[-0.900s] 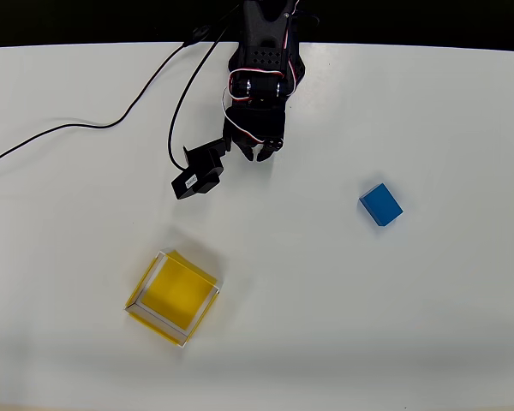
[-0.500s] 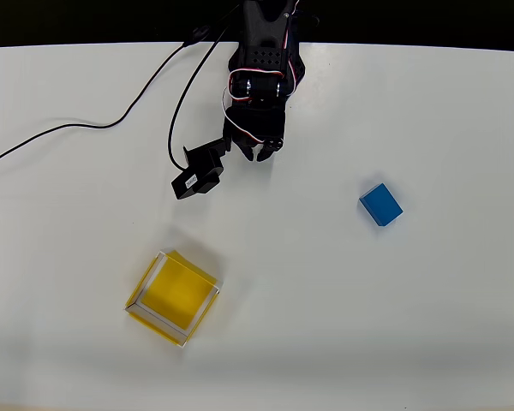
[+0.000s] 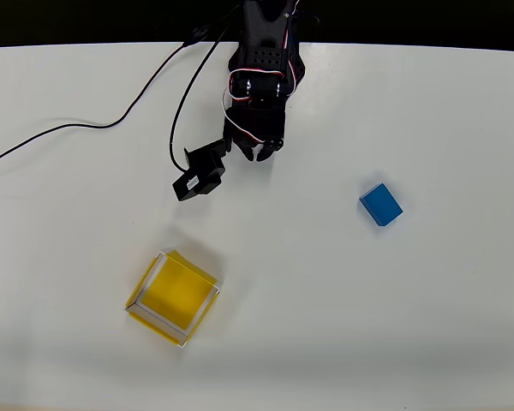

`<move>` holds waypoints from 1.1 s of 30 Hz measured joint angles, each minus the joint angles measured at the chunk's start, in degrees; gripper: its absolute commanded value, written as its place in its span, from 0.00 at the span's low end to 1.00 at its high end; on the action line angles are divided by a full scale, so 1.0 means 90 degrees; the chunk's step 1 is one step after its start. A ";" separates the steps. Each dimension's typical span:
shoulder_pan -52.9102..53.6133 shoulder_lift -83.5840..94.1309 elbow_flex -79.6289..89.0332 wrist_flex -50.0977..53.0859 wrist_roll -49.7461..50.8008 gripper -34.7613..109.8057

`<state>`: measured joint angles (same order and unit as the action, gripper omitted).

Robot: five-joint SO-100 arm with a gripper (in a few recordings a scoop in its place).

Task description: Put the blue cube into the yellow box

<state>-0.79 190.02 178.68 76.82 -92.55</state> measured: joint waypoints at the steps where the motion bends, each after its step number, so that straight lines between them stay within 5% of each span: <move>1: 0.0000 -0.0010 -0.0010 -0.0068 -0.0117 0.30; 17: -0.1250 -0.2988 -0.2920 -0.1279 0.0811 0.50; 33: -0.3037 -0.6299 -0.6240 -0.1201 0.1865 0.56</move>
<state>-28.12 133.33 122.52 66.01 -75.76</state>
